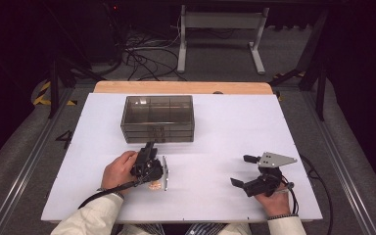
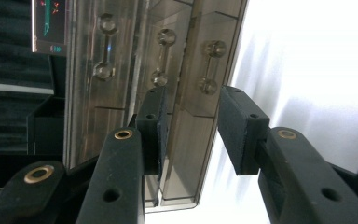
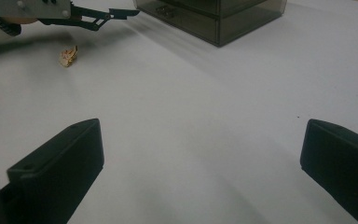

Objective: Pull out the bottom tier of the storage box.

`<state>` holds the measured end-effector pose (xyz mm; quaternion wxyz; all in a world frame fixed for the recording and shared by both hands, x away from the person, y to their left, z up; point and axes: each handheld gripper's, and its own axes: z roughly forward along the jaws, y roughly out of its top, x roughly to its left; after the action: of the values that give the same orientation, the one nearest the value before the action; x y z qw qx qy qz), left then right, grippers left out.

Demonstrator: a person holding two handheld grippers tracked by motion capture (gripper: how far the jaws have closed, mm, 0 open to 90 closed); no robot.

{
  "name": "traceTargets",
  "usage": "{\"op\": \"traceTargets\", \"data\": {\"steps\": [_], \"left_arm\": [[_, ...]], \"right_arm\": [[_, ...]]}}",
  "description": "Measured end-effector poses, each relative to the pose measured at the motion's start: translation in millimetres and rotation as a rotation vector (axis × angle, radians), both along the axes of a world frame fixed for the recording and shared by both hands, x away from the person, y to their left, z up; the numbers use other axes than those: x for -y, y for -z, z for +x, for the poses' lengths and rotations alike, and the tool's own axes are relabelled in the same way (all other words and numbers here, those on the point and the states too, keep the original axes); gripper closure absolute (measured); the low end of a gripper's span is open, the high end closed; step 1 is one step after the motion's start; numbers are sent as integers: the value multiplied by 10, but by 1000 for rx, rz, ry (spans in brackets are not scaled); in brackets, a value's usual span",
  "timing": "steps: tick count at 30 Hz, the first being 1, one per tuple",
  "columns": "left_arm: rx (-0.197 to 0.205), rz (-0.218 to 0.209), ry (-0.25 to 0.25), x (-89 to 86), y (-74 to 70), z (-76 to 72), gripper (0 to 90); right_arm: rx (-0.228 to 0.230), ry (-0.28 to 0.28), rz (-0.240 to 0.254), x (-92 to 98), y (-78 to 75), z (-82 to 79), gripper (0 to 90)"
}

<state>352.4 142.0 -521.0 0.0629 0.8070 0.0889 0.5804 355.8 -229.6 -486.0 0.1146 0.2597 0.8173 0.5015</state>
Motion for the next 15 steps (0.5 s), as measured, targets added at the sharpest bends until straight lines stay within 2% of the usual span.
{"op": "traceTargets", "data": {"steps": [15], "left_arm": [[0, 28, -9, 21, 74, 61, 644]], "right_arm": [[1, -1, 2, 0, -1, -2, 1]]}}
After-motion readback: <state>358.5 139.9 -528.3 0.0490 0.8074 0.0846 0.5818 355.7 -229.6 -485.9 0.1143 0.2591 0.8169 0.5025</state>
